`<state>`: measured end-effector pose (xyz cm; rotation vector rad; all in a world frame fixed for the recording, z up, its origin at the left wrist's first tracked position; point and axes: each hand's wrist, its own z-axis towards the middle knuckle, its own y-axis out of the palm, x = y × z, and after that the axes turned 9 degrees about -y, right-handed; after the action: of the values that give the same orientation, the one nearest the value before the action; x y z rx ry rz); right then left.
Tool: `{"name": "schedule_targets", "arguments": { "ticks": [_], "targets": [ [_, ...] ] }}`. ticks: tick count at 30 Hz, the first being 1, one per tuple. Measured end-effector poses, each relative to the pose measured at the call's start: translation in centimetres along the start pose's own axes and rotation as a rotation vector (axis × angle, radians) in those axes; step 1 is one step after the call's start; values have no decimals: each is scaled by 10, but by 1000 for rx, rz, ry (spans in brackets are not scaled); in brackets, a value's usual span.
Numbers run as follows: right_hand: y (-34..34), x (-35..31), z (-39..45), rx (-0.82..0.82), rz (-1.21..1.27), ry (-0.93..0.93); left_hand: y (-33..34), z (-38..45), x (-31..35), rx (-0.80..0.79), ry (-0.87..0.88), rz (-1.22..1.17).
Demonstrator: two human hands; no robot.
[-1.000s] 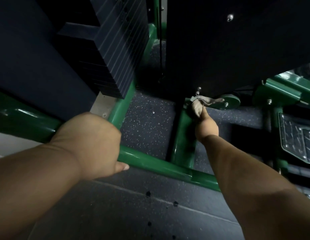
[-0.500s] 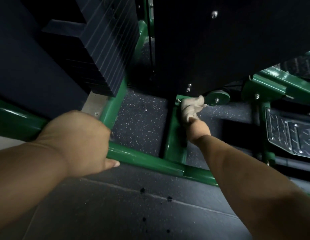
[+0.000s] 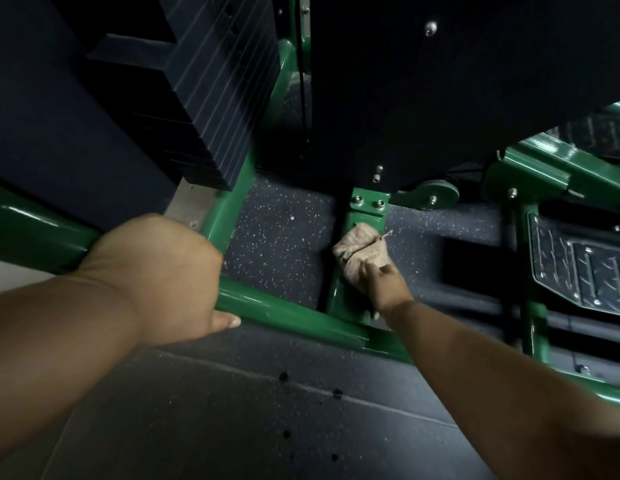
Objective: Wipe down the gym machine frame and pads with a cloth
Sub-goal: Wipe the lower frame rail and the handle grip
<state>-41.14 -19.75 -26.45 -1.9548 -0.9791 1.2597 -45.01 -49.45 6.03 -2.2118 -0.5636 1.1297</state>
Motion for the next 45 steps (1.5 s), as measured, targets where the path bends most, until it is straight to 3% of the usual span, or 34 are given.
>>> {"name": "schedule_targets", "arguments": {
  "ticks": [4,9,11,14,15,17,18,20,21,32,36,40,45],
  "targets": [
    [9,-23,2,-107,-84,198,3,1,-1,0,-5,-3],
    [-19,-40,-28,-456,-184,-23,1,-1,-1,-14,-15,-14],
    [-18,-46,-26,-468,-278,-35,1,-1,-1,-15,-10,-14],
    [-8,-52,-29,-509,-761,-280,1,-1,-1,-12,-10,-33],
    [-14,-61,-31,-486,-765,-214,2,-1,0,-4,-10,-28],
    [-22,-69,-38,-421,-443,-164,5,-1,0,10,-7,-14],
    [-23,-67,-37,-476,-408,-231,6,-1,0,14,-6,-8],
    [-28,-63,-38,-581,-614,-479,5,-2,1,21,-6,-2],
    [-35,-63,-42,-597,-603,-508,4,-2,1,19,-8,-4],
    [-64,13,-88,-455,-352,-136,5,1,0,-9,-31,-67],
    [-57,-24,-107,-364,-188,-241,4,1,-1,-7,-31,-50],
    [-46,-40,-112,-304,160,-234,2,0,0,-7,-30,-47],
    [-68,20,-142,-276,-32,-229,1,0,0,-58,-28,-46]
  ]
}}
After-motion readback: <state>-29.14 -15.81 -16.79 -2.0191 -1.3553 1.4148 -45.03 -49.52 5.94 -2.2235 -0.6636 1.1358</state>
